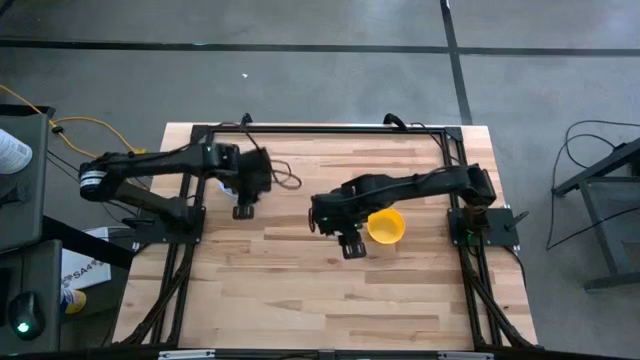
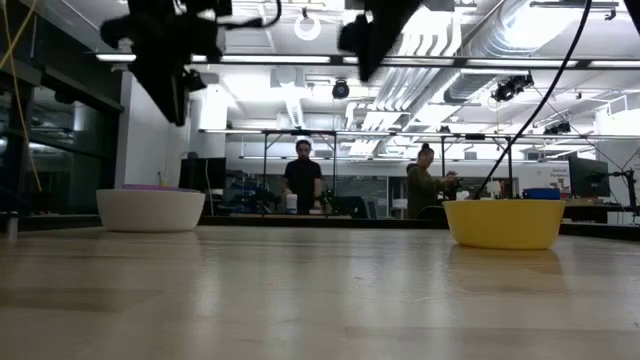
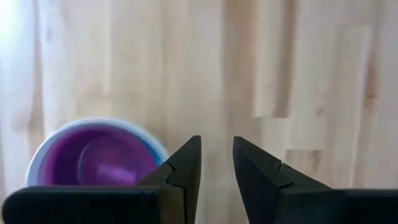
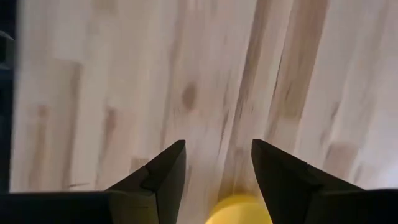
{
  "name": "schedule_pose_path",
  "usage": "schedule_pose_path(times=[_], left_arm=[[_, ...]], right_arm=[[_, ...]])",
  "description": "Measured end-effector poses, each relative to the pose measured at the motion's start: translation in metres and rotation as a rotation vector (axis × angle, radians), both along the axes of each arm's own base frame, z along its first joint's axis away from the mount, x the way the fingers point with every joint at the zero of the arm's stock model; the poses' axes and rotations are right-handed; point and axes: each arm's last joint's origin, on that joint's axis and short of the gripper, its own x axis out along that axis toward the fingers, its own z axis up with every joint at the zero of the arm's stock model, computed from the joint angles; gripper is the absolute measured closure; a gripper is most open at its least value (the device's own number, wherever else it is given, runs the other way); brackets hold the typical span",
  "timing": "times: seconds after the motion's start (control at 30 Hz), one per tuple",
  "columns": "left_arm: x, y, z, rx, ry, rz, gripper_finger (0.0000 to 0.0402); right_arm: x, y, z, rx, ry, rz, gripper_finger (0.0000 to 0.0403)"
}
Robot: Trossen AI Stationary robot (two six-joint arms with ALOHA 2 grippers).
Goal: Nest bowls inside each other
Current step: Stack the yellow bowl on top of the violet bowl
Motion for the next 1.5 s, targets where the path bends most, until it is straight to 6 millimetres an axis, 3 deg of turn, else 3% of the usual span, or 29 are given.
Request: schedule_pose_path(times=[0.17, 0.37, 0.57, 0.93, 1.23, 1.5], left_arm=[[0.006, -0.033, 0.001, 0.024, -0.014, -0.084, 0.0309], [0.009, -0.065, 0.001, 0.020, -0.044, -0.117, 0.0309], [0.008, -0.090, -0.005, 0.024, -0.070, -0.148, 0.0309], [-0.001, -0.117, -0.028, 0.037, -0.066, -0.093, 0.0309], [-0.009, -0.133, -0.038, 0.033, -0.055, -0.118, 0.0309], [-0.016, -0.150, -0.037, 0.013, -0.071, -0.172, 0.0309]], right_arm=[[-0.006, -0.008, -0.038, 0.005, 0.129, -0.088, 0.0227], [-0.010, -0.013, -0.054, -0.038, 0.187, -0.268, 0.0227], [-0.014, -0.015, -0.054, -0.058, 0.222, -0.470, 0.0227], [-0.019, -0.014, -0.054, -0.107, 0.241, -0.761, 0.0227], [-0.025, 0.004, -0.054, -0.143, 0.233, -0.920, 0.0227], [-0.037, 0.037, -0.054, -0.199, 0.221, -0.994, 0.0227]])
